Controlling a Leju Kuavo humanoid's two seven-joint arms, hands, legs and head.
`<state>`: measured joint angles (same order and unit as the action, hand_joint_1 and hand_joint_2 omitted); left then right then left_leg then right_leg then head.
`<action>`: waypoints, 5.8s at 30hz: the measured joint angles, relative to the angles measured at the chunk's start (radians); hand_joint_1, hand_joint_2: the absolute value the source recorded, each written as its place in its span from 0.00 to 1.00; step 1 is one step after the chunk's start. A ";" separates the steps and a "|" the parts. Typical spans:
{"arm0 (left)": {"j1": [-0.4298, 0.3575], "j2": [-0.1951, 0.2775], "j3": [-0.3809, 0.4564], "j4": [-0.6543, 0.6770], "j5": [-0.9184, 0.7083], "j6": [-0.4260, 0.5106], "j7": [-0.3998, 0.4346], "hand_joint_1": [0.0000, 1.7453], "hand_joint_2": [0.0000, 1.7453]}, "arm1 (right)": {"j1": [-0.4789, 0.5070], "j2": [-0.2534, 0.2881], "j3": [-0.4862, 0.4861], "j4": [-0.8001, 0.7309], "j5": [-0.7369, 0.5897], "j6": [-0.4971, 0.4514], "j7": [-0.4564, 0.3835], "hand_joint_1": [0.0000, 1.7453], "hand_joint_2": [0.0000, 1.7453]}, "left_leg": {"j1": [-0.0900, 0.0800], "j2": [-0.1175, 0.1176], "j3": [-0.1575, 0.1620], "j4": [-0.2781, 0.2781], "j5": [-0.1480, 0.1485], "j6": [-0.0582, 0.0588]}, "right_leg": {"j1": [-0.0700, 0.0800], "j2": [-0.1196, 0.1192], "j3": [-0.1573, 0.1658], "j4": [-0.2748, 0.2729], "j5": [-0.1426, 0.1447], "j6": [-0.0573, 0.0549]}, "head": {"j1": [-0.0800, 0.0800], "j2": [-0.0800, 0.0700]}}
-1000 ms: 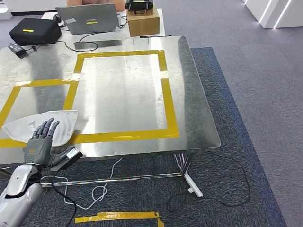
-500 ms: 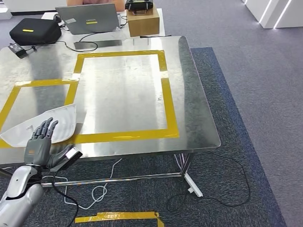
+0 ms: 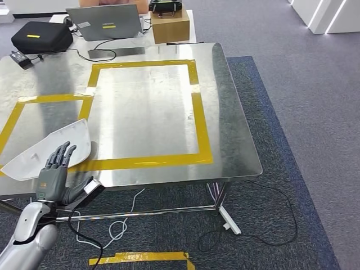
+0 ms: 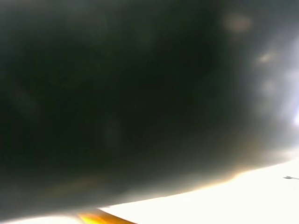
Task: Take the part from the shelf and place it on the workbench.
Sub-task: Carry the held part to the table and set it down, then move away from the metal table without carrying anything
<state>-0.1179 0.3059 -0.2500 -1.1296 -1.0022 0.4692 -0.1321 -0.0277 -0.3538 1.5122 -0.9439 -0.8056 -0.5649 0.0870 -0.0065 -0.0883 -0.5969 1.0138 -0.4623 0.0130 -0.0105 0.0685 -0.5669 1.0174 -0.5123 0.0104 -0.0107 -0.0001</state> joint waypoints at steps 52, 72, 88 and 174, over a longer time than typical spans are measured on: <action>0.013 -0.037 -0.094 -0.217 -0.001 -0.152 0.115 0.00 0.00 | 0.002 -0.031 0.000 -0.068 -0.077 -0.037 -0.010 0.00 0.00 | -0.005 0.006 0.010 -0.006 -0.003 0.027 | -0.007 -0.007 0.003 -0.003 -0.010 0.022 | 0.000 0.000; 0.027 -0.034 -0.094 -0.222 0.000 -0.161 0.116 0.00 0.00 | 0.003 -0.030 0.000 -0.062 -0.077 -0.031 -0.008 0.00 0.00 | 0.005 0.076 -0.055 0.238 -0.174 -0.020 | 0.002 -0.070 -0.015 -0.015 0.036 -0.022 | -0.001 0.000; 0.050 -0.028 -0.090 -0.230 -0.002 -0.170 0.126 0.00 0.00 | 0.008 -0.032 0.000 -0.079 -0.108 -0.069 0.003 0.00 0.00 | -0.004 0.090 0.059 -0.054 0.003 0.033 | 0.001 -0.072 -0.134 0.262 -0.115 0.030 | 0.001 0.000; 0.255 -0.128 -0.624 0.355 0.821 -0.015 0.344 0.00 0.00 | 0.027 -0.065 0.001 -0.164 -0.613 -0.134 -0.320 0.00 0.00 | 0.020 0.088 0.132 -0.026 -0.075 -0.011 | 0.005 -0.083 -0.037 -0.014 0.076 0.025 | 0.006 0.000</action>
<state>0.1371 0.1782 -0.8736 -0.7744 -0.1814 0.4541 0.2117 -0.0006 -0.4188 1.5128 -1.1074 -1.4182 -0.6992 -0.2329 0.0138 -0.0002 -0.4654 0.9874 -0.5371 0.0016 -0.0054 -0.0145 -0.6038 1.0032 -0.4367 0.0354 -0.0047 -0.0001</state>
